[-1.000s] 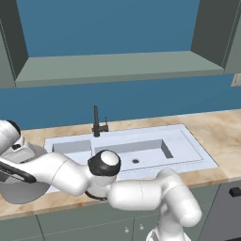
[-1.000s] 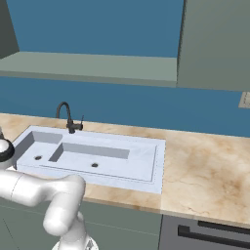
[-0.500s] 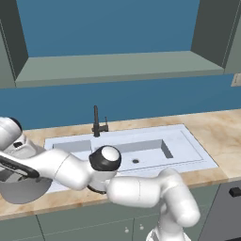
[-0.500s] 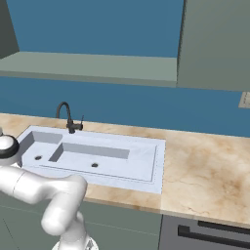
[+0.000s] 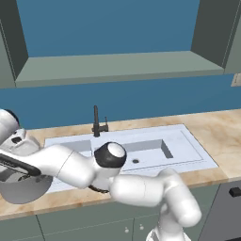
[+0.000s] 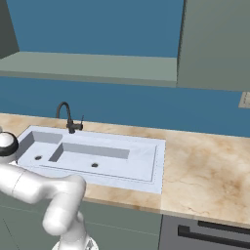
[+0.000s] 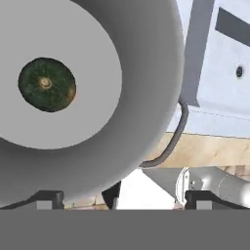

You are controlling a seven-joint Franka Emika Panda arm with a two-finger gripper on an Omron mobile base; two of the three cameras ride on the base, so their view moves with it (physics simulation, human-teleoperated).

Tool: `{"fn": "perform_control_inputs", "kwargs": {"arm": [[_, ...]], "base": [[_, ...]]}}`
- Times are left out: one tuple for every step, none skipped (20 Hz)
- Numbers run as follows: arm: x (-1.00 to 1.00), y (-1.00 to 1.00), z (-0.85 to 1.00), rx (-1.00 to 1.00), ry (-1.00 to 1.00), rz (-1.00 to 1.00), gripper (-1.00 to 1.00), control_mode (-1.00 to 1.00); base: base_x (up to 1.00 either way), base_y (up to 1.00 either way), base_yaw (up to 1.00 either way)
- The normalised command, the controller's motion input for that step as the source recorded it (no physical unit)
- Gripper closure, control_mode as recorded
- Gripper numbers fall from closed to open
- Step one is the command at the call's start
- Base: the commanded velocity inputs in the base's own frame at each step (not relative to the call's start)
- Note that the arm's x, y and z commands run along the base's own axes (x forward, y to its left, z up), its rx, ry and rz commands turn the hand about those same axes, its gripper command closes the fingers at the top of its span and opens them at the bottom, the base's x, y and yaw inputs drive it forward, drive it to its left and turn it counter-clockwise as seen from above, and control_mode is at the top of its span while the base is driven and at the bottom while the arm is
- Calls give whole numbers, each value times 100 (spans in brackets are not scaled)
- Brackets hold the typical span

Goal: Dump the squash from the pot into the sink. Then turn on the water and wash the squash. Then turn off the water and put the squash back in the pot.

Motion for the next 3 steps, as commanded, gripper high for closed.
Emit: {"fn": "perform_control_inputs", "kwargs": {"arm": [[-65,-100,35,1,0,-38,-100,-100],[-44,-100,31,3,0,-45,-100,-100],[-23,-100,31,6,1,-53,-100,-100]], "base": [[0,0,0],[0,0,0],[0,0,0]]}}
